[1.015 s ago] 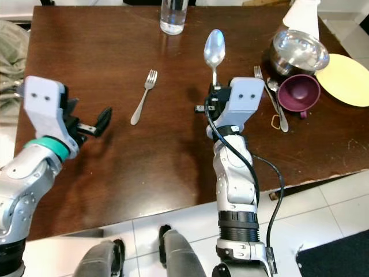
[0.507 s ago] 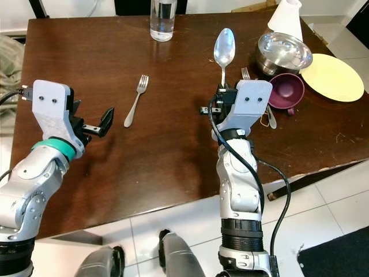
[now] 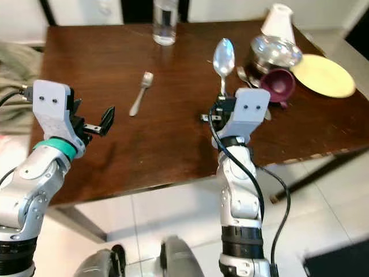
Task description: Setting the table
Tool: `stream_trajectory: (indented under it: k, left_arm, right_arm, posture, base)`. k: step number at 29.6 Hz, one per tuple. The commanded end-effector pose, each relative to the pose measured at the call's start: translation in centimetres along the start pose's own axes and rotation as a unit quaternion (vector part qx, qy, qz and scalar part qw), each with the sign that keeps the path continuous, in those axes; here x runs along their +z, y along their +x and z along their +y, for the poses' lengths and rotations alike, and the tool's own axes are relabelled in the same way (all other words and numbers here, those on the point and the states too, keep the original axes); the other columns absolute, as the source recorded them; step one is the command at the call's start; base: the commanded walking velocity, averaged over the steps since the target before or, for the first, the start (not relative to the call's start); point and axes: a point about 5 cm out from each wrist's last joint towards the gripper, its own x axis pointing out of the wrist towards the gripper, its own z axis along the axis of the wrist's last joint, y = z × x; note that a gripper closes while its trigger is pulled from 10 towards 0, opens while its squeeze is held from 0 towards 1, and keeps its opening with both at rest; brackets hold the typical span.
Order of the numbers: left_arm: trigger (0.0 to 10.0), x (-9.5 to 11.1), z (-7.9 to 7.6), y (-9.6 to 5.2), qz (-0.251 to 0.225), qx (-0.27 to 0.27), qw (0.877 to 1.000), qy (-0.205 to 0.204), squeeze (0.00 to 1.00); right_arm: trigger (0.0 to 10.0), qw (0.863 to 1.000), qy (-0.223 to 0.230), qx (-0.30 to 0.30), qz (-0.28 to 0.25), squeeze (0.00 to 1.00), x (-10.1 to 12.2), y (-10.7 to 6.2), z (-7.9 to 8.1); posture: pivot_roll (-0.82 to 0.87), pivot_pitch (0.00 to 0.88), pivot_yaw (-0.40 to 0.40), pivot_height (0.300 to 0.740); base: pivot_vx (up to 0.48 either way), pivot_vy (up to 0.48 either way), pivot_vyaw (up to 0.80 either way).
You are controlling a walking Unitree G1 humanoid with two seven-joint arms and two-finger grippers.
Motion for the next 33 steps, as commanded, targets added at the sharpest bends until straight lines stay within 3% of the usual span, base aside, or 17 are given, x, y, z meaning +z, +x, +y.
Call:
stream_trajectory:
  k: [1,25,33]
  left_arm:
    - [10.0,-0.51,-0.12,0.09,0.010,-0.003,1.000,-0.002,0.00]
    - [10.0,-0.66,0.12,0.26,0.012,0.002,1.000,-0.009,0.00]
    - [10.0,-1.02,0.24,0.41,0.026,0.010,1.000,-0.012,0.00]
  right_arm:
    - [10.0,1.000,0.000,-0.003,0.008,0.00,-0.29,-0.31,-0.15]
    - [10.0,1.000,0.003,-0.001,0.017,0.00,-0.49,-0.56,-0.09]
    - [10.0,1.000,0.017,0.006,0.025,0.00,-0.60,-0.52,0.07]
  posture:
    - [-0.07,0.078,0.000,0.740]
    - [-0.07,0.085,0.005,0.740]
    - [-0.07,0.086,0.005,0.740]
  base:
    - [-0.360,0.000,0.00]
    - [-0.325,0.000,0.00]
    - [0.000,0.000,0.00]
